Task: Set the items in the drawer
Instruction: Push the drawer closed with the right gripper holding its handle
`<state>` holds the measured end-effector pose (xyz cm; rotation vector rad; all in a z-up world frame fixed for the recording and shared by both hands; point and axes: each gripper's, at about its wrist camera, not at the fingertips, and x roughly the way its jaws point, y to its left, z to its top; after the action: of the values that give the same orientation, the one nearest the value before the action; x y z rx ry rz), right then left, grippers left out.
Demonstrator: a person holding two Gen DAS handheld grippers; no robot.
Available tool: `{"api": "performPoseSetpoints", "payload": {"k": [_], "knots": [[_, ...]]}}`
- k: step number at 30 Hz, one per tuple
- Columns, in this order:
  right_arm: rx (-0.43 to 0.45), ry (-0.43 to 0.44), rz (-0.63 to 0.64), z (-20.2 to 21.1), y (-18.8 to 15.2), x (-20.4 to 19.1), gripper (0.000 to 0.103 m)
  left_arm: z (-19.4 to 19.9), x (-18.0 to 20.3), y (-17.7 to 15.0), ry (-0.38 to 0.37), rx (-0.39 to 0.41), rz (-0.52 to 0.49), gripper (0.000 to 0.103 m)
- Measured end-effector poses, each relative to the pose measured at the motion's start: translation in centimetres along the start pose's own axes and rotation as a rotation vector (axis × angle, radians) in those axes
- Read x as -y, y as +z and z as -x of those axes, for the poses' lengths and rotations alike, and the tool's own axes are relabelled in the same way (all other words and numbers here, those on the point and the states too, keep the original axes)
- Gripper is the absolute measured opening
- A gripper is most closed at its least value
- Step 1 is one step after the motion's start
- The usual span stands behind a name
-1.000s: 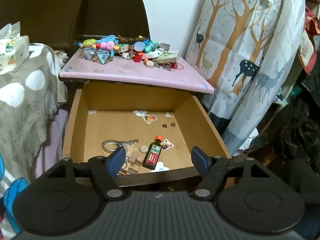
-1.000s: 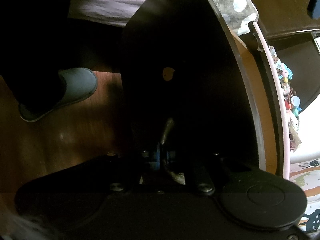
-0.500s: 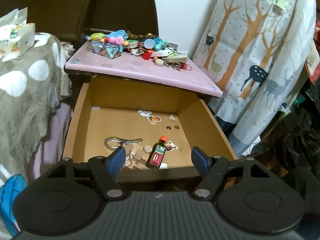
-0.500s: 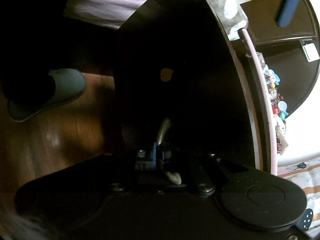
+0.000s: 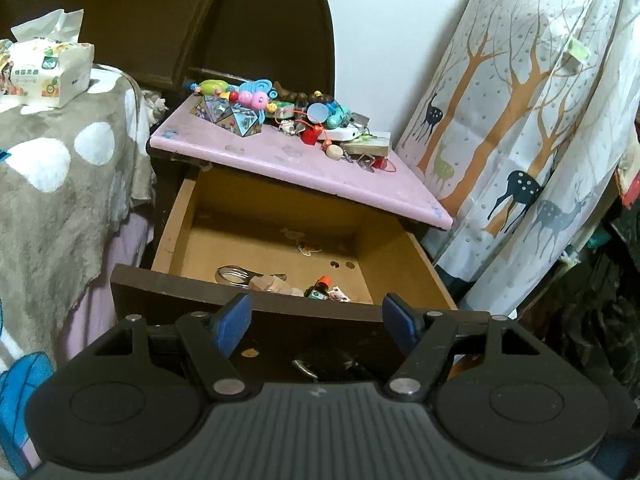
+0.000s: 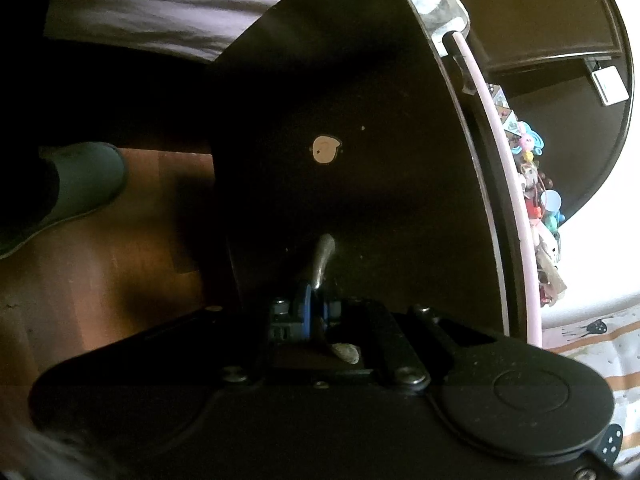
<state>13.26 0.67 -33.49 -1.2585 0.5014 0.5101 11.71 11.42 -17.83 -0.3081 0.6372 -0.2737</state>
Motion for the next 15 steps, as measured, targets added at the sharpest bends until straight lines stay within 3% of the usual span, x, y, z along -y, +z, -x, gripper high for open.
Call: {"api": "performPoseSetpoints", "payload": {"k": [15], "knots": [[-0.009,-0.011,-0.022,-2.8,0.3,1.8,0.0,-0.5,-0.6,0.2,0.038,0.019,0.025,0.072]]}}
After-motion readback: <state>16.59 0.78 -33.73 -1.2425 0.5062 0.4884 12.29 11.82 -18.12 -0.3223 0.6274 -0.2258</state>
